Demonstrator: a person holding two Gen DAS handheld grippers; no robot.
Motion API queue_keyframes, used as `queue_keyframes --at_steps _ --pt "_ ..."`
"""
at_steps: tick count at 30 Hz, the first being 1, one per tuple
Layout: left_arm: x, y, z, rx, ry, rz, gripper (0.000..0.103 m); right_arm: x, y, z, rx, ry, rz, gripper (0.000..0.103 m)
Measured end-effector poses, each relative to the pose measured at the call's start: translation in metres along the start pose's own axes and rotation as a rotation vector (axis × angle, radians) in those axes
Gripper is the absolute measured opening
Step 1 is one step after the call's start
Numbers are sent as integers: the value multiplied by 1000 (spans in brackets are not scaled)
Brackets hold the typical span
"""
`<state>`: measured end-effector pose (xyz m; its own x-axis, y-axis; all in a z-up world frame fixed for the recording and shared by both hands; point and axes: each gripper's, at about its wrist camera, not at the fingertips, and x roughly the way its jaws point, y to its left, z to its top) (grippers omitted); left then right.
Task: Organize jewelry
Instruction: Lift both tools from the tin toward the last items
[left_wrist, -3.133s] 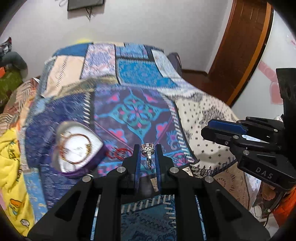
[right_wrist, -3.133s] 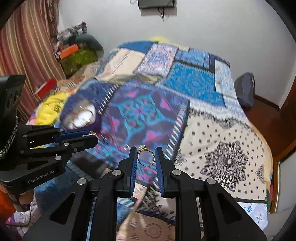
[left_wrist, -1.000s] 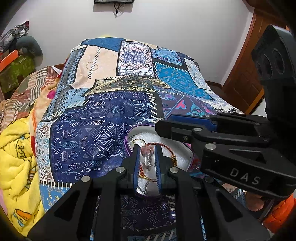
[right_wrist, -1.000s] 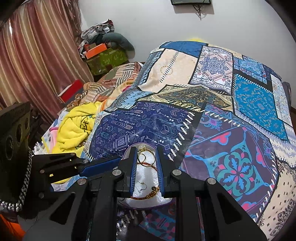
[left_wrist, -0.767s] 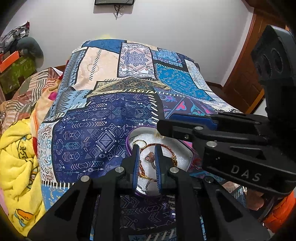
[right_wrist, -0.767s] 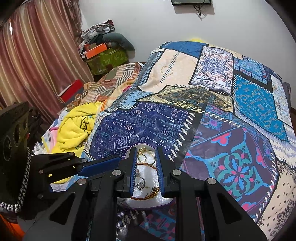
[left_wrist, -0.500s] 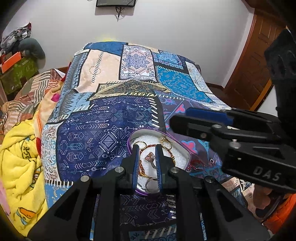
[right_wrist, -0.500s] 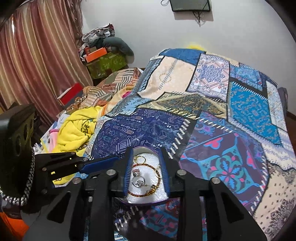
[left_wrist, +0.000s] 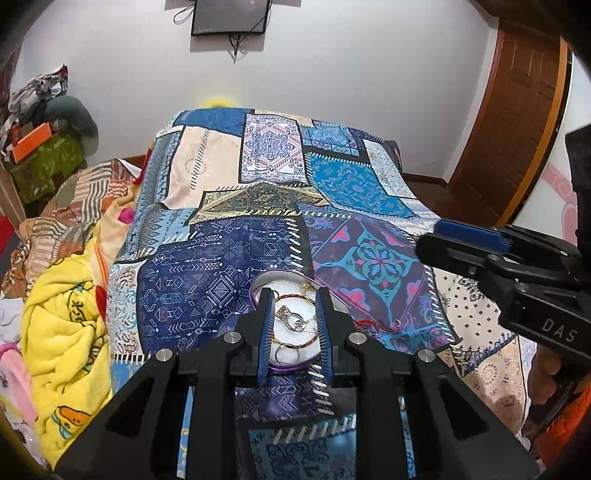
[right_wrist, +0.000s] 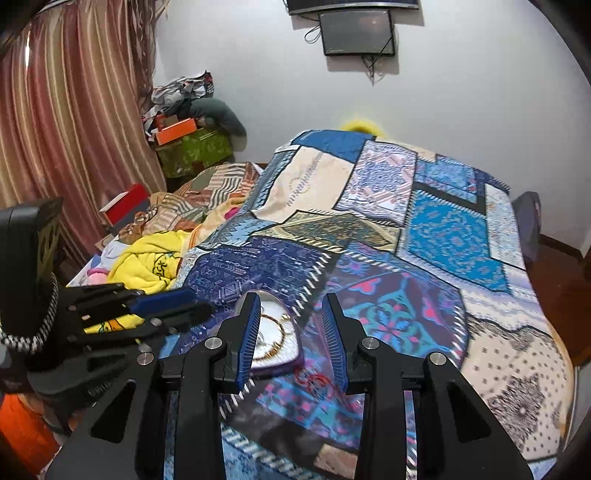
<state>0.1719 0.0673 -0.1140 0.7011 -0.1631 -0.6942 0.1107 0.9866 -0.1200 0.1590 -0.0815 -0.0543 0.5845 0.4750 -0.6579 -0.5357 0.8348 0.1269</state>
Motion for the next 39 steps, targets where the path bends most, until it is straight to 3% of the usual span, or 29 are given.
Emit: queue_keyframes --at_steps 10,18,29,39 --pt "-19 -22 -13 21 21 -8 21 -37 -40 -21 41 11 -119 31" --pt "13 -43 -40 26 137 -51 21 -42 -70 -46 90 66 -170 31" --pt "74 -53 -59 19 266 -63 21 -8 -85 -81 126 195 -140 31" --pt "100 -37 -50 -17 274 -50 21 29 -77 -92 103 267 -69 31"
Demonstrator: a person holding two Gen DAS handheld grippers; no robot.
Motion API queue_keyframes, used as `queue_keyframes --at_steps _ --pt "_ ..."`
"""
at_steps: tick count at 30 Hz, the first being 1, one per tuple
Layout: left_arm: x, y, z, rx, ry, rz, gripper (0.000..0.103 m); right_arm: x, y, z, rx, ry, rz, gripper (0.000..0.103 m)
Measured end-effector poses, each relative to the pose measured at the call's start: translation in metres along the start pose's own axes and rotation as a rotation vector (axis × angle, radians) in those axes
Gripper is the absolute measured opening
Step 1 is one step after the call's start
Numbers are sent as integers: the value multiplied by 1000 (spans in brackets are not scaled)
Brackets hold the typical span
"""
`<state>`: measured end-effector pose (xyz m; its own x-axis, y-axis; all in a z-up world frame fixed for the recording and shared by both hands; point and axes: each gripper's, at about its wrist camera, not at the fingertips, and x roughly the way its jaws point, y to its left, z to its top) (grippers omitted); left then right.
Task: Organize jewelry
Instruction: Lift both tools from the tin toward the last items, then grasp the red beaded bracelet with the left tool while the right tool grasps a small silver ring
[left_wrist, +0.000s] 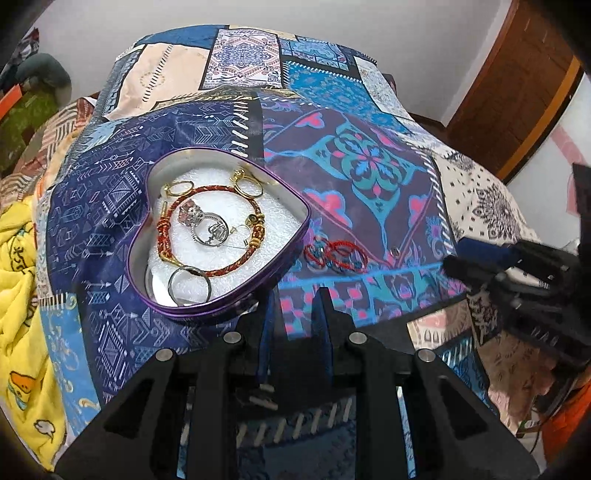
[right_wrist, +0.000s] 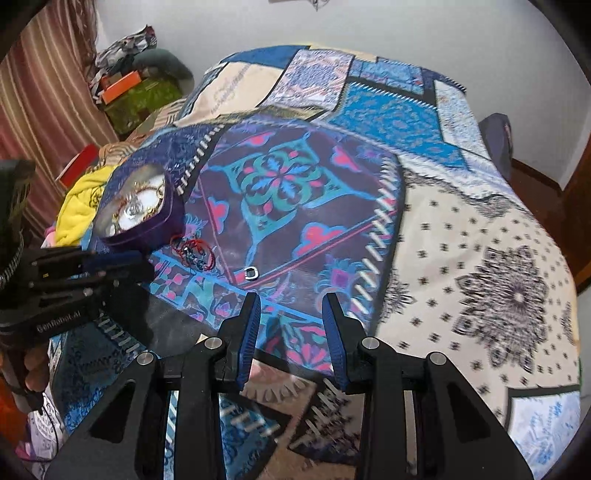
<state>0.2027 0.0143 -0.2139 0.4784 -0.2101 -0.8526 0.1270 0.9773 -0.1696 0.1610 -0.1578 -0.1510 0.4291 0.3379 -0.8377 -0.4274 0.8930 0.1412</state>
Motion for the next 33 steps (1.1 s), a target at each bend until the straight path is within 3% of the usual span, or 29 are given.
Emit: queue_keyframes --at_steps 7,11,20,22,24,27,33 --pt "7 -1 9 8 -8 -9 22 21 11 8 -44 28 30 31" --pt "9 -5 10 20 -12 -36 32 33 16 11 -75 43 26 31" --pt "10 -11 8 53 -16 -34 36 37 26 11 -130 9 -9 31" --pt "10 -12 8 56 -15 -36 38 37 26 11 -135 7 -15 23" --pt "10 -15 7 68 -14 -32 42 37 26 11 -132 12 -13 9" --pt "13 -22 8 91 -11 -28 47 35 21 12 -112 14 2 9" --pt "22 -30 16 118 -10 -9 48 21 9 12 -69 -12 3 9"
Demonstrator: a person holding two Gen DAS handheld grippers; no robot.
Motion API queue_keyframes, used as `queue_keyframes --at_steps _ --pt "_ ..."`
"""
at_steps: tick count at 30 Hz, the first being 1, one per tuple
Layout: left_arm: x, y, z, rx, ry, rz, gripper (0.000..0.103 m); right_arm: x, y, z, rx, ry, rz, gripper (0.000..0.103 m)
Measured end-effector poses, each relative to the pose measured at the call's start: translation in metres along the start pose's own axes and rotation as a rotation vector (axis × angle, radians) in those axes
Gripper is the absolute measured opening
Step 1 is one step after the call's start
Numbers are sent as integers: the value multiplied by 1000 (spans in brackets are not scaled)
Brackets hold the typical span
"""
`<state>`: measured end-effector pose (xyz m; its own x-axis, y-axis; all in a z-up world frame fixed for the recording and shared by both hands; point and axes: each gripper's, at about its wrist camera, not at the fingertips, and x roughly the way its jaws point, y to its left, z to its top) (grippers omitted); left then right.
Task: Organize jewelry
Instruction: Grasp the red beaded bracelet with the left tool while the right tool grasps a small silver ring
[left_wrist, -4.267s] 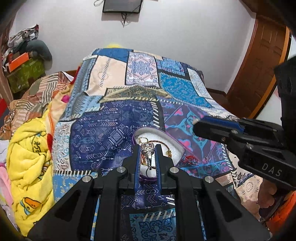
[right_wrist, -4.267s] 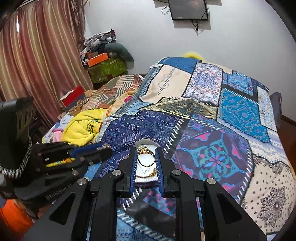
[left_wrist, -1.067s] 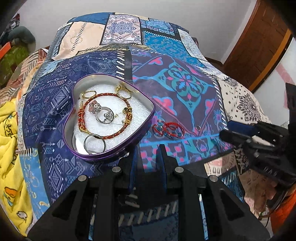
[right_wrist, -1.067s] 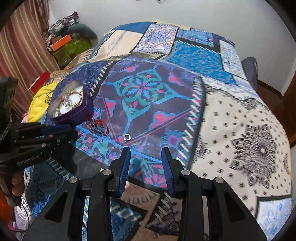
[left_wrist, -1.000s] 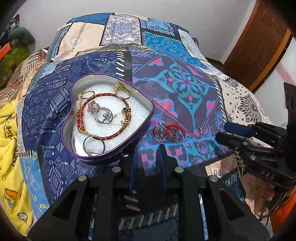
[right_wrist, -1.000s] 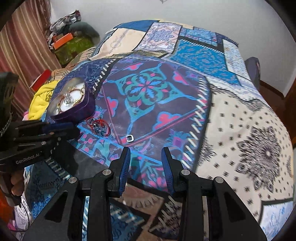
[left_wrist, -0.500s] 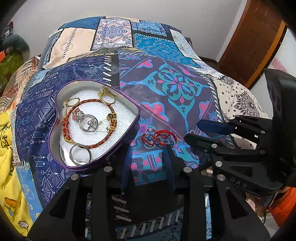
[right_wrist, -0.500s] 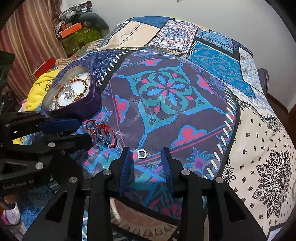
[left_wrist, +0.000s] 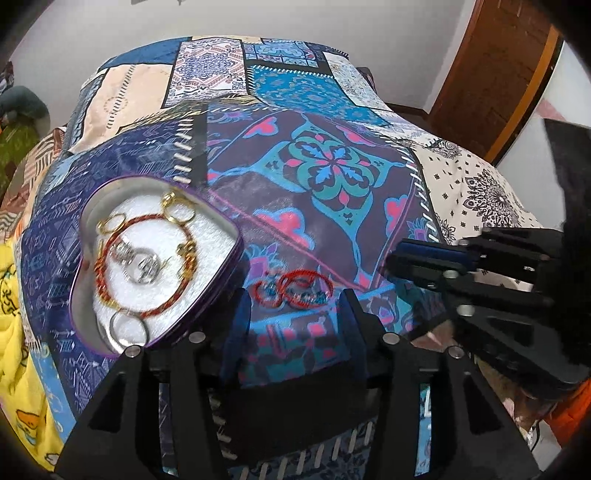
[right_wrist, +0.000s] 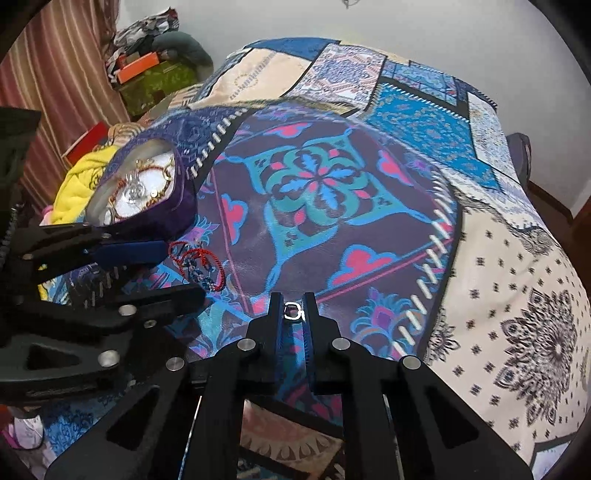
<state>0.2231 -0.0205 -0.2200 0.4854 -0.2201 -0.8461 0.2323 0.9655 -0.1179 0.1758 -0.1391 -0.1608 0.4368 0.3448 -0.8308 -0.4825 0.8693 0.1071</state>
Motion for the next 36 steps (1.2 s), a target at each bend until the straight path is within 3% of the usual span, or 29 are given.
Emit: queue_keyframes --at_steps 6,9,16,17,36 --pt "9 -17 4 65 -3 29 46 -22 -16 -2 53 -50 -4 9" --pt "10 -24 4 94 -5 37 24 -31 -21 -3 73 -69 -11 9" --pt "8 -26 3 84 -3 17 15 -45 -28 -9 95 -87 -31 9" --pt "6 -26 2 83 -6 14 8 -47 -29 -9 99 -90 -34 9" --pt "-89 -11 -2 45 -183 40 7 -97 -25 1 103 -197 -66 9"
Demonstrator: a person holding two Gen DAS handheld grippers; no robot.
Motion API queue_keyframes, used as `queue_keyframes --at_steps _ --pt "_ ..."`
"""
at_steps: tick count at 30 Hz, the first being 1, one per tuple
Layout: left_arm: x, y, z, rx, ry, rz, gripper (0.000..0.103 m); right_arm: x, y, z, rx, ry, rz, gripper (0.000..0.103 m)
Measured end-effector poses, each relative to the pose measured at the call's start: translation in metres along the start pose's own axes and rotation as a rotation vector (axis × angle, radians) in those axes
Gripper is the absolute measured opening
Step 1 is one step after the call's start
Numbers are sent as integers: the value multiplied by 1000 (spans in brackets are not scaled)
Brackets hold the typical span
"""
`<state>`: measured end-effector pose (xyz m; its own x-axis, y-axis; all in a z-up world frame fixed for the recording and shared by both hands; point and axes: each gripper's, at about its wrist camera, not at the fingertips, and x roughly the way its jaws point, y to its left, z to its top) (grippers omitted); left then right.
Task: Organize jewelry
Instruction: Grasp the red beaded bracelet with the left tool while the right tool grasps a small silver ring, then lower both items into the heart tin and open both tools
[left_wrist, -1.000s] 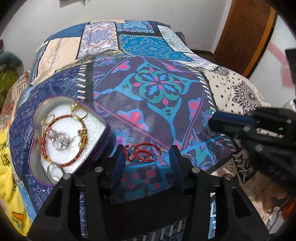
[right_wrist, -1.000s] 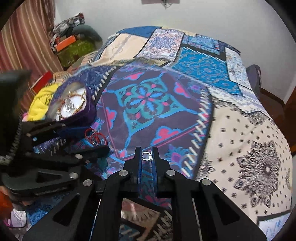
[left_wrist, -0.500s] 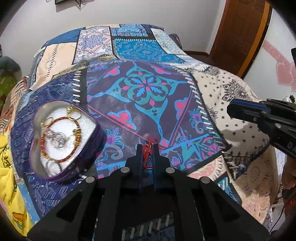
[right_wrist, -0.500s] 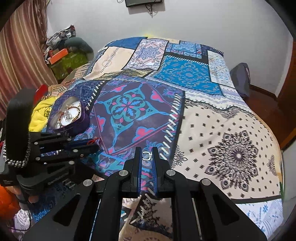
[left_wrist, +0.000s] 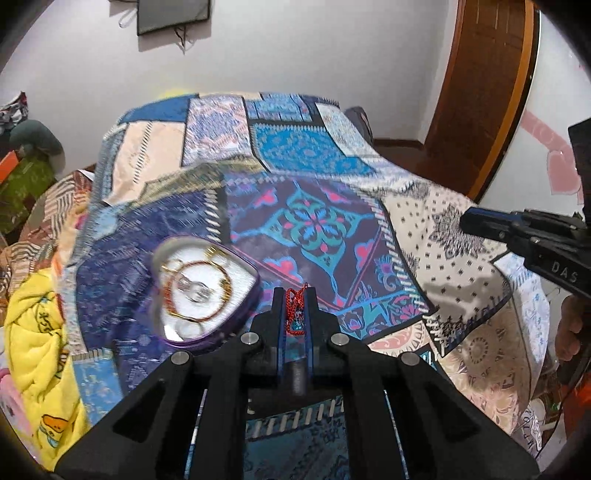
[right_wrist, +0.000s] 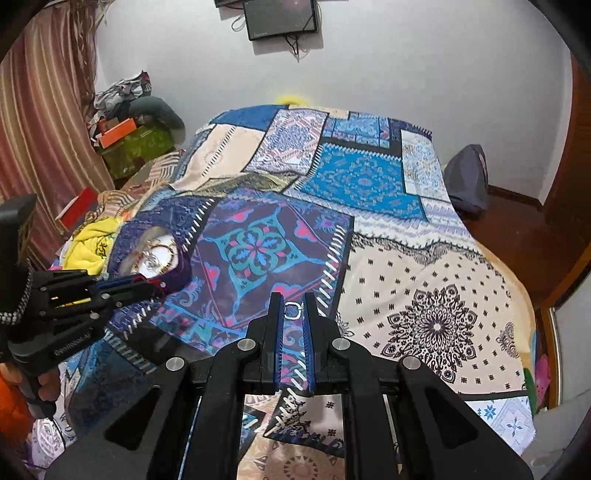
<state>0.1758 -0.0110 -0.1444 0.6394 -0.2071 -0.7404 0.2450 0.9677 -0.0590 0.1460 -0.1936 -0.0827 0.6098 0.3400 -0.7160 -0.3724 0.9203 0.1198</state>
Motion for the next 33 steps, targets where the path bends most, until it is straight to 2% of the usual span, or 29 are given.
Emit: queue_keyframes --at_steps 7,16,22,33 --pt "-36 20 11 -33 -88 30 7 -8 24 16 -32 -54 39 9" --pt "-52 57 18 -82 -142 69 7 -1 61 37 -57 -107 127 9" --pt "-41 73 12 -101 -121 59 7 21 88 48 -84 -93 175 9" --pt "6 92 -5 -137 -27 8 7 82 124 55 -150 8 232 9"
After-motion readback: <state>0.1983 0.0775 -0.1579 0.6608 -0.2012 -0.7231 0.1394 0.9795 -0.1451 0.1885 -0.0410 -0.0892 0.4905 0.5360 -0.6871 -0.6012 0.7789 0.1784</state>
